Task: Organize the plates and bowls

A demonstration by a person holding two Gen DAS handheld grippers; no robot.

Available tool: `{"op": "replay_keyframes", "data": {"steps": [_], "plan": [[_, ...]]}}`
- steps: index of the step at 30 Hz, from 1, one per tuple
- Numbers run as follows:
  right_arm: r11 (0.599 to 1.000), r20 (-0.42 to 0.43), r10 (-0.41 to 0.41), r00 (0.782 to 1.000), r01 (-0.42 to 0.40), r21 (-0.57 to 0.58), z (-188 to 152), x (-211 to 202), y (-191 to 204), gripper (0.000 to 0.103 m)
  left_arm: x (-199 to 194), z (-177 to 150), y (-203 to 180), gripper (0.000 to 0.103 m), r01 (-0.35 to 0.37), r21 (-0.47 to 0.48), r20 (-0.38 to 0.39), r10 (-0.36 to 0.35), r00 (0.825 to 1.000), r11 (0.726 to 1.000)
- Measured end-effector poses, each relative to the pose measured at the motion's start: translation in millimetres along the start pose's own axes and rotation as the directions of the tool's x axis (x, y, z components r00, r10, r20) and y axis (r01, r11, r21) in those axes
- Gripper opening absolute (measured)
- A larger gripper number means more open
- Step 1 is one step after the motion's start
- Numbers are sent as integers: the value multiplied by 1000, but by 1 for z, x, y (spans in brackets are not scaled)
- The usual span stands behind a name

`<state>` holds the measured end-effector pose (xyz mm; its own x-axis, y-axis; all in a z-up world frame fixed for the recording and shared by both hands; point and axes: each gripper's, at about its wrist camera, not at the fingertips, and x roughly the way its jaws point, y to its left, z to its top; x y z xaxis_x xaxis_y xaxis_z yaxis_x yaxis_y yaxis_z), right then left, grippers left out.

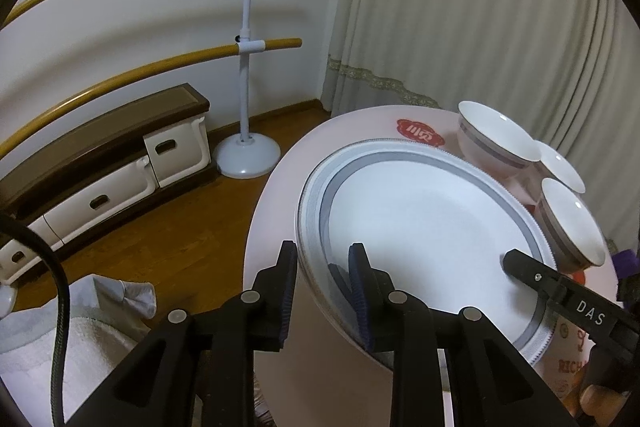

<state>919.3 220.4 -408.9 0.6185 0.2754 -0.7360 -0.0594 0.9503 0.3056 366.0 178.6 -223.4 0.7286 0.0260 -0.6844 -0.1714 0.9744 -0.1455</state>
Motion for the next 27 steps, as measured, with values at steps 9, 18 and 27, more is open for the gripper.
{"op": "replay_keyframes", "data": {"steps": [9,18,27], "plan": [[1000,-10,16,1000,-16,3,-1,3,-2,44,2,-1,2,23,-1,3,-1,1,1000,1000],[1000,3,-12,1000,12,-29,0,-8,6,45,-6,1,-8,35,-18,22,3,18,1000,1000],[999,41,11,999,-9,-45,-4,-53,13,53,-48,-5,-24,64,-29,35,48,27,998,999]]}}
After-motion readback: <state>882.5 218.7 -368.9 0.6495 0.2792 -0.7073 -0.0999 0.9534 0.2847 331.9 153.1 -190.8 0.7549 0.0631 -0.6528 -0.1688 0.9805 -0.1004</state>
